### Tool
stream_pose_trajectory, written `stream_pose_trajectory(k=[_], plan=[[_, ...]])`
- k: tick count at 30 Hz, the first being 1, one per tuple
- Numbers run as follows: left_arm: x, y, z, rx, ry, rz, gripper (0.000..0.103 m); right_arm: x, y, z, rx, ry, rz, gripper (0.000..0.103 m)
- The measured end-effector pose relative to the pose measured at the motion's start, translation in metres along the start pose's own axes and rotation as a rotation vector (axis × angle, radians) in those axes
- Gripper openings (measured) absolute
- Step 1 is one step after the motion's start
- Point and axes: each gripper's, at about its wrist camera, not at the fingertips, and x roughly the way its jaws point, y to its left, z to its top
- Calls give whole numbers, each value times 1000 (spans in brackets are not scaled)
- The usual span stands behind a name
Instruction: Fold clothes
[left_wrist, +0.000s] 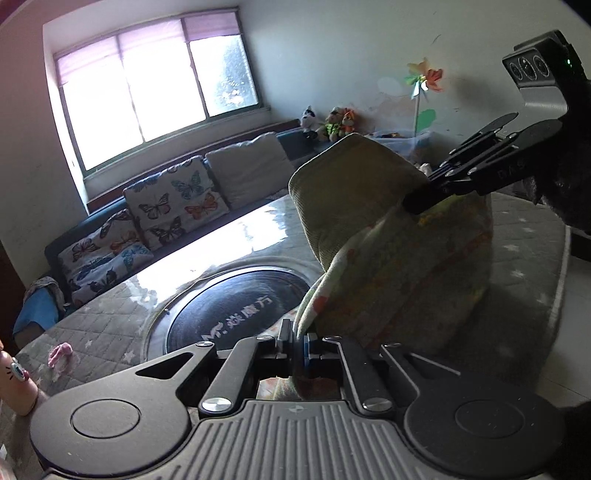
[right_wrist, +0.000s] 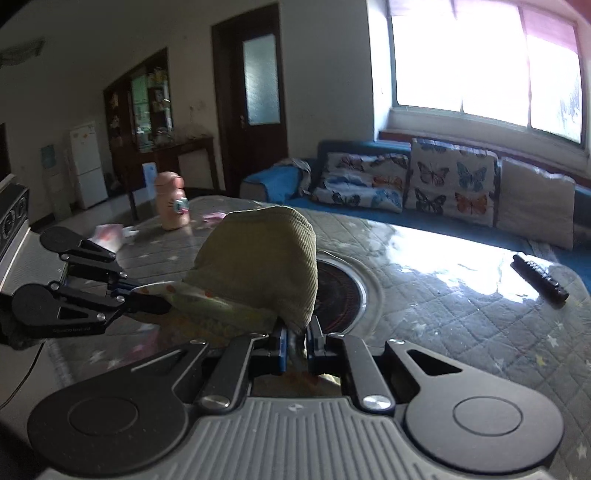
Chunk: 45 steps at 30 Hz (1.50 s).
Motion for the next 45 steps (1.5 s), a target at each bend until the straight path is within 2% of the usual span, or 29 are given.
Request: stream_pose_trajectory(k=[3, 5, 6, 10, 12, 15, 17, 18, 19, 25, 30, 34, 39, 42, 45], plan=[[42, 11, 2, -32, 51, 23, 6, 47, -20, 6, 34, 42, -38, 10], [72, 16, -3, -58, 101, 40, 6, 68, -28, -1, 59, 38, -94, 23], [85, 19, -8, -79, 131, 43, 6, 77, -31, -5, 68, 40, -123, 24], [115, 22, -25, -134, 194, 46, 10, 85, -39, -31, 134, 58, -158, 29], [112, 17, -28, -126, 181, 59, 10, 80, -38, -47, 139, 71, -168, 34], [111, 16, -27, -118, 177, 77, 13, 73, -42, -68, 180, 93, -192, 35], [113, 19, -26, -116, 177, 100, 23, 71, -49, -81, 210, 112, -213, 35], [113, 20, -26, -119, 177, 115, 33, 68, -52, -86, 224, 106, -208, 35], [114, 23, -24, -125, 175, 126, 38, 64, -53, -88, 236, 97, -200, 35], [118, 44, -20, -191, 182, 212, 38, 57, -64, -77, 266, 53, -226, 36], [110, 44, -14, -219, 161, 255, 37, 78, -74, -64, 304, 55, -182, 36], [104, 40, -8, -228, 146, 255, 37, 101, -82, -63, 323, 93, -193, 33], [95, 38, 4, -233, 110, 233, 36, 100, -84, -56, 333, 85, -208, 34], [96, 34, 11, -257, 98, 150, 36, 97, -73, -48, 305, 76, -173, 44], [110, 22, 16, -253, 121, 54, 36, 103, -62, -43, 272, 89, -141, 46]])
